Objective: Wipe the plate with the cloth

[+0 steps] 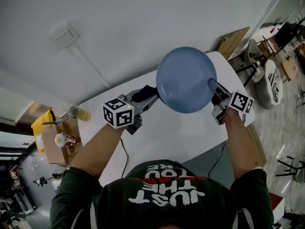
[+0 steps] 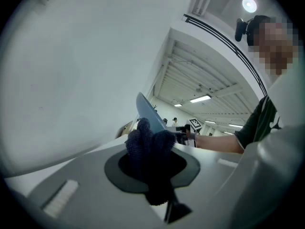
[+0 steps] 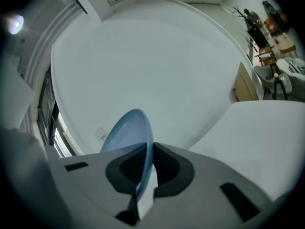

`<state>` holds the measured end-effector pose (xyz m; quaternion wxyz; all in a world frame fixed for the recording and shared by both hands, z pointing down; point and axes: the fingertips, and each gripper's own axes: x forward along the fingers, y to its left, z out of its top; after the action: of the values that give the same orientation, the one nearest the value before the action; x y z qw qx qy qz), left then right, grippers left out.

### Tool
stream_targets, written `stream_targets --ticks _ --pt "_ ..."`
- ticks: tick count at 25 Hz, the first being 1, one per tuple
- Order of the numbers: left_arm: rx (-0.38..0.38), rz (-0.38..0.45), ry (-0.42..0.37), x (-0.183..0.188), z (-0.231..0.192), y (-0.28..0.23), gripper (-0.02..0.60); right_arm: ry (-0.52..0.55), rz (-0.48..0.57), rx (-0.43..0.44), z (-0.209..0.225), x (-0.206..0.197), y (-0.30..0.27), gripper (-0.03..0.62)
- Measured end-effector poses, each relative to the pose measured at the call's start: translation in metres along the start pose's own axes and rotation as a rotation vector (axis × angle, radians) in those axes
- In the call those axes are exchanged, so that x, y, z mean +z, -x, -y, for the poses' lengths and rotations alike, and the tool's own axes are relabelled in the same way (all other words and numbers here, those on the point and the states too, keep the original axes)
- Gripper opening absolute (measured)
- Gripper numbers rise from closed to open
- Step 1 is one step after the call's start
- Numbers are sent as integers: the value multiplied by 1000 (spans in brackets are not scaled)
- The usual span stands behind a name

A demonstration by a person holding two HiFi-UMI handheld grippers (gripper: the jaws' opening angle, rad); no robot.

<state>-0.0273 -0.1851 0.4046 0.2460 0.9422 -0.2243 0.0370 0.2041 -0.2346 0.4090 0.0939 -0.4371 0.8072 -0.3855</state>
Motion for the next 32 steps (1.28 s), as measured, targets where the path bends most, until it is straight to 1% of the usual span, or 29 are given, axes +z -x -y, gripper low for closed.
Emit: stream_targets --ticks 3,6,12,16,19,23,26,28,30,32 --pt "13 12 21 12 -14 8 66 85 -40 -2 -2 -6 5 17" --pt "7 13 43 22 -22 10 66 198 -70 21 -13 -10 5 17" --pt "-41 12 83 39 -31 11 66 434 -154 89 -44 -27 0 16" --pt "-91 -29 62 47 -25 2 66 600 -232 98 -61 -45 -5 17" --pt "-138 -94 27 48 -14 -11 66 684 -279 95 -69 -57 -11 17" --pt "-199 -223 -45 42 2 -33 66 783 -350 82 -76 -74 -19 17" --pt "-253 -323 -117 38 17 -51 66 843 -401 90 -84 -89 -30 17" --pt "-285 -387 -168 32 31 -64 66 863 -426 100 -88 -99 -37 17" --pt "-303 -458 -233 22 44 -76 66 874 -450 107 -91 -109 -42 17" --pt "-304 -521 -297 9 53 -83 66 884 -470 109 -91 -117 -45 17"
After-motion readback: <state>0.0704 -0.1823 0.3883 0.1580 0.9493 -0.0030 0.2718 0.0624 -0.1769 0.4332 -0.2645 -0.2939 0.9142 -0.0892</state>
